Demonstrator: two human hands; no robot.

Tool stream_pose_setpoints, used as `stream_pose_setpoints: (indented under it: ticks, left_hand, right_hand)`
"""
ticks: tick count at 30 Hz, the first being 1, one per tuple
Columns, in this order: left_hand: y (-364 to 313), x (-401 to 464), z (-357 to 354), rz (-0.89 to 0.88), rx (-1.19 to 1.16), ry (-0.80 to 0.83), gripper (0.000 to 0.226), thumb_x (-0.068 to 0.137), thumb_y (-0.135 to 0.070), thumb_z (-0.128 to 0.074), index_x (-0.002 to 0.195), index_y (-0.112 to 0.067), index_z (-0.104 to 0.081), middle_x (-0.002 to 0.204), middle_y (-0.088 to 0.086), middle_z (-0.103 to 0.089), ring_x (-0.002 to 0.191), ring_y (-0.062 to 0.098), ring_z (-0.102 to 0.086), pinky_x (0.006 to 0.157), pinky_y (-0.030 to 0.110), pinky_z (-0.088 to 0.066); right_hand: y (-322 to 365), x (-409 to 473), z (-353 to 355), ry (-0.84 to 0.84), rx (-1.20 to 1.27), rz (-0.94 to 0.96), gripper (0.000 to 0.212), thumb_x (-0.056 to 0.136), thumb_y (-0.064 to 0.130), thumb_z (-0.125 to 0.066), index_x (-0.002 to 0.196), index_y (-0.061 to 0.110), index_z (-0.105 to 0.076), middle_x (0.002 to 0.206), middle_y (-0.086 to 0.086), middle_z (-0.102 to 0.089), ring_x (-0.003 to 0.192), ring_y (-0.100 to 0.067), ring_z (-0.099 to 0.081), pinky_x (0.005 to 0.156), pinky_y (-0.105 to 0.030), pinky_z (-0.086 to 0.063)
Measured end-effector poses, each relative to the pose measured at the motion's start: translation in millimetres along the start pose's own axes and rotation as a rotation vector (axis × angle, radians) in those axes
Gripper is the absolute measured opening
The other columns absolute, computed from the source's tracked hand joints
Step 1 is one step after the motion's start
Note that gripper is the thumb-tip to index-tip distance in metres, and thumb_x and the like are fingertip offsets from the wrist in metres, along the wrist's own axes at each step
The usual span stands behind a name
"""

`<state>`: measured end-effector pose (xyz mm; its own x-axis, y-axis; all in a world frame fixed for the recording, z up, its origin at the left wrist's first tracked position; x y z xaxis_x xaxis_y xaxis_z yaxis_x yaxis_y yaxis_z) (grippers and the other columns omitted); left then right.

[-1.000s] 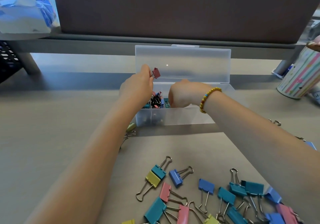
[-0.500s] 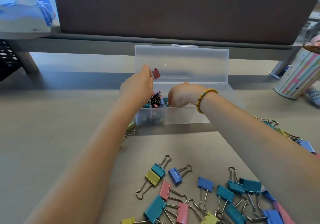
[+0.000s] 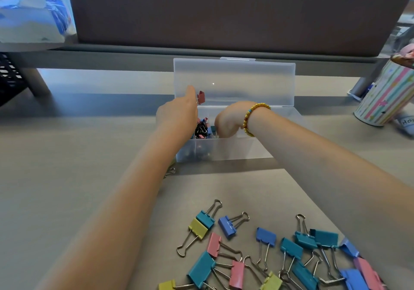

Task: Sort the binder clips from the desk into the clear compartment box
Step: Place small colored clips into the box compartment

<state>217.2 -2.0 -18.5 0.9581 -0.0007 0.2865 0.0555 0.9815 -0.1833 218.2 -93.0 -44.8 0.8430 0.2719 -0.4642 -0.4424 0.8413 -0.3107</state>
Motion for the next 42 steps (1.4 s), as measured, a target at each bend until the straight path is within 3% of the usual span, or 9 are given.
stream_pose_setpoints:
  ticks: [2,5,7,13,19,30,33,37,42]
  left_hand:
    - [-2.0,-0.6,-0.1,-0.013,0.001,-0.005,0.017,0.097,-0.016,-0.044,0.110,-0.010,-0.035,0.079,0.010,-0.053,0.068,0.033,-0.052,0.063,0.036,-0.045]
    - [-1.3,-0.8,0.9,-0.012,-0.013,-0.017,0.018,0.097,-0.018,-0.044,0.110,-0.010,-0.035,0.077,0.009,-0.052,0.069,0.033,-0.054,0.065,0.037,-0.049]
    - [-1.1,-0.6,1.2,-0.008,-0.018,-0.018,0.017,0.097,-0.017,-0.044,0.110,-0.011,-0.035,0.079,0.010,-0.054,0.070,0.033,-0.056,0.066,0.038,-0.051]
    - [-2.1,-1.0,1.6,-0.008,-0.021,-0.010,0.017,0.097,-0.017,-0.044,0.110,-0.011,-0.035,0.081,0.011,-0.055,0.071,0.033,-0.058,0.069,0.040,-0.053]
    - [-2.5,-0.1,3.9,-0.009,-0.050,-0.008,0.015,0.097,-0.014,-0.043,0.110,-0.011,-0.035,0.085,0.011,-0.054,0.070,0.030,-0.055,0.064,0.038,-0.049]
    - [-0.8,0.0,7.1,0.003,-0.065,-0.031,0.012,0.099,-0.013,-0.038,0.110,-0.010,-0.036,0.083,0.011,-0.053,0.067,0.027,-0.052,0.058,0.035,-0.042]
    - [0.0,0.5,9.2,0.006,-0.092,-0.043,0.006,0.099,-0.014,-0.035,0.105,-0.011,-0.035,0.081,0.012,-0.055,0.066,0.029,-0.052,0.057,0.034,-0.039]
    - [-2.3,1.1,13.3,-0.011,-0.150,-0.047,0.014,0.100,-0.020,-0.034,0.109,-0.010,-0.038,0.083,0.010,-0.054,0.069,0.029,-0.053,0.061,0.035,-0.044]
    - [-11.1,0.9,11.1,-0.042,-0.427,0.059,0.014,0.100,-0.021,-0.037,0.107,-0.011,-0.043,0.090,0.011,-0.064,0.081,0.027,-0.060,0.070,0.036,-0.049]
  right_hand:
    - [-7.1,1.0,-0.1,0.027,0.016,0.011,0.033,0.094,0.024,-0.046,0.122,0.011,-0.058,0.112,-0.007,-0.058,0.084,-0.021,-0.049,0.066,-0.026,-0.043]
    - [-16.1,-4.5,3.2,0.052,0.176,0.053,0.036,0.091,0.035,-0.057,0.124,0.019,-0.057,0.117,-0.002,-0.055,0.095,-0.019,-0.049,0.082,-0.030,-0.044]
    - [-23.9,-10.3,8.2,0.017,0.239,0.062,0.036,0.090,0.039,-0.058,0.121,0.021,-0.060,0.112,0.001,-0.054,0.099,-0.019,-0.047,0.081,-0.030,-0.039]
    - [-33.8,-19.4,29.5,-0.334,0.453,0.035,0.026,0.090,0.027,-0.060,0.109,0.011,-0.067,0.089,-0.002,-0.059,0.080,-0.018,-0.049,0.071,-0.026,-0.036]
    - [-26.4,-11.9,20.7,-0.431,0.345,0.009,0.027,0.089,0.029,-0.063,0.110,0.013,-0.067,0.089,-0.002,-0.059,0.074,-0.020,-0.053,0.070,-0.030,-0.044]
    - [-9.9,-8.1,16.7,-0.423,0.101,0.039,0.023,0.090,0.025,-0.062,0.108,0.013,-0.068,0.087,-0.006,-0.057,0.078,-0.024,-0.052,0.064,-0.030,-0.042]
    - [-8.5,-6.4,12.1,-0.385,0.082,0.063,0.027,0.092,0.021,-0.058,0.117,0.015,-0.065,0.102,-0.009,-0.063,0.089,-0.027,-0.057,0.069,-0.030,-0.045]
    - [-19.9,-6.1,10.9,-0.296,0.253,0.062,0.041,0.089,0.029,-0.062,0.128,0.017,-0.056,0.125,-0.008,-0.058,0.094,-0.023,-0.058,0.082,-0.031,-0.046]
    - [-49.0,-22.9,34.1,-0.573,0.771,0.033,0.034,0.097,0.026,-0.048,0.127,0.012,-0.056,0.117,-0.007,-0.061,0.095,-0.016,-0.055,0.082,-0.022,-0.041]
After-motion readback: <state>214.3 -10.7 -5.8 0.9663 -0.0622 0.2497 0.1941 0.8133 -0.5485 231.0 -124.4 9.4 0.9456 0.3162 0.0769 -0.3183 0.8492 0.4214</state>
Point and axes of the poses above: each hand's wrist, its own x-axis towards the middle knuckle, its own z-axis out of the back of the hand, y = z × x, the point moved 9 cm from there along x, towards the middle knuckle
